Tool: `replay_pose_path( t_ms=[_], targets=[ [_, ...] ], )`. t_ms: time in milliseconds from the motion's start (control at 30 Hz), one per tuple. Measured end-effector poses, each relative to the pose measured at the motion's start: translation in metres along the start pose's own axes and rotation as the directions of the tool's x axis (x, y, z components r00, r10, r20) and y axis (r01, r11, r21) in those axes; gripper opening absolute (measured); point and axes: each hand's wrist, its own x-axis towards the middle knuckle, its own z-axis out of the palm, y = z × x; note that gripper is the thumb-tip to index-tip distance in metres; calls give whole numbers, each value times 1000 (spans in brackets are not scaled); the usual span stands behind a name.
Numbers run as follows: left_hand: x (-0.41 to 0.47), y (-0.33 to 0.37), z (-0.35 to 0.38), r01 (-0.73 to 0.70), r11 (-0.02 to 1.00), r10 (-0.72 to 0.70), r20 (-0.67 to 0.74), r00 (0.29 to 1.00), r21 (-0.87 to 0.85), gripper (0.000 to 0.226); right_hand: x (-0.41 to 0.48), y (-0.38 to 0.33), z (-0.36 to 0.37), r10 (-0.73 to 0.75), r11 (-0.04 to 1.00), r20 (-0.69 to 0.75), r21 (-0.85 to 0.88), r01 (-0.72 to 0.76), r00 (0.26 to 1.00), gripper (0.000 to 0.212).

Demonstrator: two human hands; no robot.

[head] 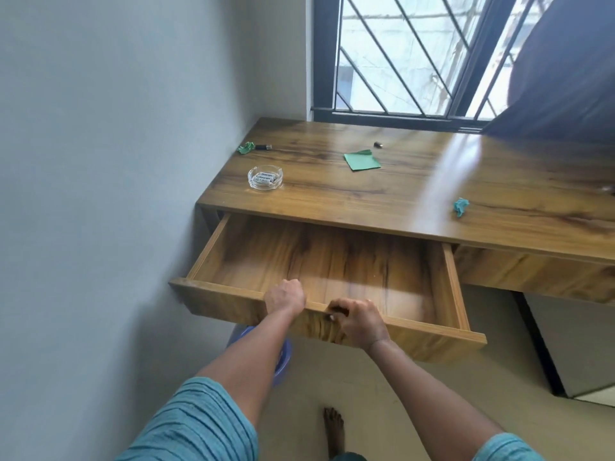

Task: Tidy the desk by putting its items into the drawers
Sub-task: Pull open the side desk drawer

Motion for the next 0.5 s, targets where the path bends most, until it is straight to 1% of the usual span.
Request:
replay_pose_path(
  t_ms=[100, 233, 367, 500],
  targets=[
    [-17, -7, -3, -22, 999, 19, 65, 998, 44, 21, -11, -13, -10, 150, 983, 72, 99, -157, 986, 21],
    [-27, -14, -6, -58, 996, 49, 127, 991, 67, 20, -12, -21, -21, 295, 929, 196, 172, -329, 935, 17],
    [-34, -18, -8, -73, 991, 49, 198, 979, 113, 21, -13, -17, -26, 358, 880, 331, 194, -434, 873, 16],
    [-37, -22, -10, -47, 992, 12, 284, 959, 118, 19, -15, -12, -30, 351, 798, 486, 292, -527, 801, 15]
  ],
)
